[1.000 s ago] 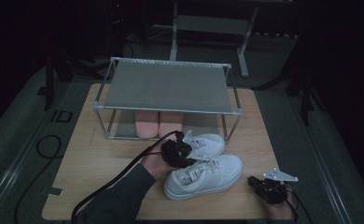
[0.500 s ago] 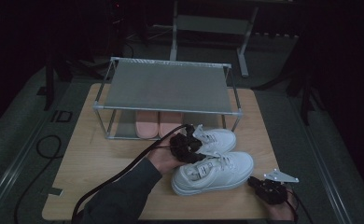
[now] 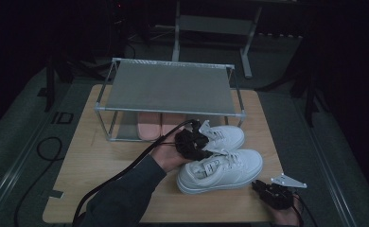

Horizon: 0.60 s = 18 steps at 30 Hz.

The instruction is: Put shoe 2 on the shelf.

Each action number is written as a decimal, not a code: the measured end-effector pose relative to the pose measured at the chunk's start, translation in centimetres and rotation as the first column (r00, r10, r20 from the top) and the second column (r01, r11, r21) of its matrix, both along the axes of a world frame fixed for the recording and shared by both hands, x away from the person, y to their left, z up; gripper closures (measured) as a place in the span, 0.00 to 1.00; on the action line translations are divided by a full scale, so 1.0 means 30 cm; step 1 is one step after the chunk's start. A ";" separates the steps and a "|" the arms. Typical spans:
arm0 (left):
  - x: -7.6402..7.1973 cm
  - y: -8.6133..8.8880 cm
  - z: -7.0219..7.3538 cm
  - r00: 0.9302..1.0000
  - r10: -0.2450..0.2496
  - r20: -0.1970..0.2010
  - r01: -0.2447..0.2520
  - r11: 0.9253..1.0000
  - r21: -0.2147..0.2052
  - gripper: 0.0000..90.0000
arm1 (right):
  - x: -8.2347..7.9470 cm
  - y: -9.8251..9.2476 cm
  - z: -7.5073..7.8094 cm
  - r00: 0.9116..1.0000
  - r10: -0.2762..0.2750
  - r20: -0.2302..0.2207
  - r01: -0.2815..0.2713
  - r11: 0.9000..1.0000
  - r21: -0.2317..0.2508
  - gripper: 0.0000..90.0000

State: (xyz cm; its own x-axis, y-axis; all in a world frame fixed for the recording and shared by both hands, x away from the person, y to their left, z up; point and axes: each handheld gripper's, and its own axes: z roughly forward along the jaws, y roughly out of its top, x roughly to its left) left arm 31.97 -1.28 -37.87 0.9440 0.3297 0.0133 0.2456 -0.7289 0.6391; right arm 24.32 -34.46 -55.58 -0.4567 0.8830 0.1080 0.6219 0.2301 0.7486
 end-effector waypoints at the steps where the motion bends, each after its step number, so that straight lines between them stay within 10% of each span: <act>1: 0.002 -0.001 0.005 1.000 -0.001 -0.005 0.001 1.000 -0.003 0.86 | 0.000 -0.001 -0.001 1.000 0.000 -0.001 0.000 1.000 0.007 0.81; 18: -0.013 -0.016 0.122 0.998 -0.065 0.017 0.066 0.997 -0.041 0.86 | -0.003 -0.004 -0.004 1.000 0.001 0.001 -0.001 1.000 0.023 0.76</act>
